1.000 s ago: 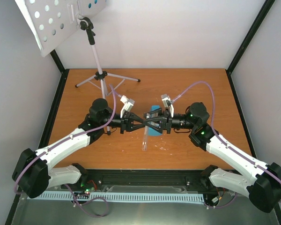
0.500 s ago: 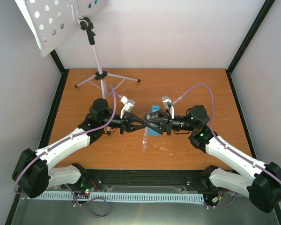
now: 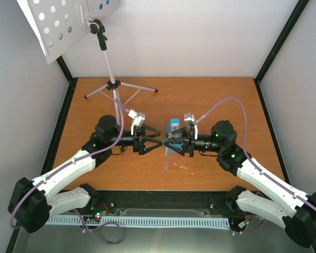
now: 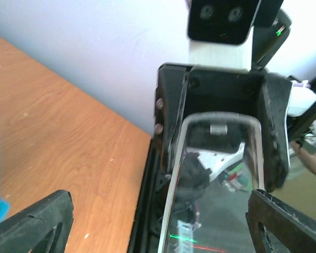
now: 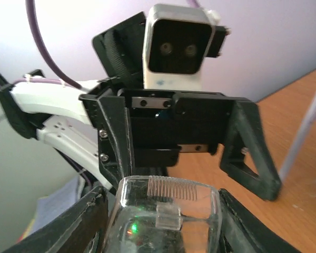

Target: Pack up the instrument practice props

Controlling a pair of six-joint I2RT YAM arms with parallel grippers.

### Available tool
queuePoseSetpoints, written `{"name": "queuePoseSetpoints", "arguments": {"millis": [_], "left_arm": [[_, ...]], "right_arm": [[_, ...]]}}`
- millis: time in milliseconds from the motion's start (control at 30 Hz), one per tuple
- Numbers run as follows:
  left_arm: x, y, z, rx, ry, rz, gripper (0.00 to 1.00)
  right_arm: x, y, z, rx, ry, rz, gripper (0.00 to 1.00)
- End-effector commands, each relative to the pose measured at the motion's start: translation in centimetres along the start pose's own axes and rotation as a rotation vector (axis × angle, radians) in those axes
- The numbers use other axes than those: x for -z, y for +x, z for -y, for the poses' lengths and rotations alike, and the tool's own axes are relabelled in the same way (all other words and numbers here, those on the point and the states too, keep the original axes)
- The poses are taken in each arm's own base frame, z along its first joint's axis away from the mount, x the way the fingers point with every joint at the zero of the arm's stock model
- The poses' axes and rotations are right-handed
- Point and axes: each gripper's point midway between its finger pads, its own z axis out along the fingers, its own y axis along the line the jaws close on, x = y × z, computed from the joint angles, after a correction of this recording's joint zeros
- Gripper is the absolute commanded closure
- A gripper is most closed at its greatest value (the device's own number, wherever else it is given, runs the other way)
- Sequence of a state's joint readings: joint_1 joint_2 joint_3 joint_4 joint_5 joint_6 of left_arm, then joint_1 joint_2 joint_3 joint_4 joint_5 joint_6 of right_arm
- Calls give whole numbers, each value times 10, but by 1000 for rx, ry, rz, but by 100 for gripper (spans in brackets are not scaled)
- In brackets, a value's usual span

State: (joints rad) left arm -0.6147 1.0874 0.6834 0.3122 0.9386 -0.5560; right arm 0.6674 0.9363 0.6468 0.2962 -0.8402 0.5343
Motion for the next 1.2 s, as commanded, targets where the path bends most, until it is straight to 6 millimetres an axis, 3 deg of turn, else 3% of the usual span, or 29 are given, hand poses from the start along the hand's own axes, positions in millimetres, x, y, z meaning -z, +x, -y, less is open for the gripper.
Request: {"name": "queuePoseSetpoints", "arguments": {"millis": [0,100,233,400,567,900,1167], "left_arm": [[18,13,-32,55,-161,55,5],[29,23,-61,119,-291,91,1],[28,39,-93,157,-388,63,1],[8,66,-120,198,-368,-25,8],[-15,70,-132,192,-336,-52,10],[-44,92,-157,277,-303,-114,16],[-58,103,-152,314,-235,-130,19]], "right_arm": [[11,14,21,67,179,-58,55],[20,24,36,73,276,-74,55],[36,33,59,92,424,-44,55],[61,44,98,103,659,-14,54],[85,48,125,99,849,-3,54],[111,41,133,124,989,73,54],[112,38,132,160,991,65,52]]}}
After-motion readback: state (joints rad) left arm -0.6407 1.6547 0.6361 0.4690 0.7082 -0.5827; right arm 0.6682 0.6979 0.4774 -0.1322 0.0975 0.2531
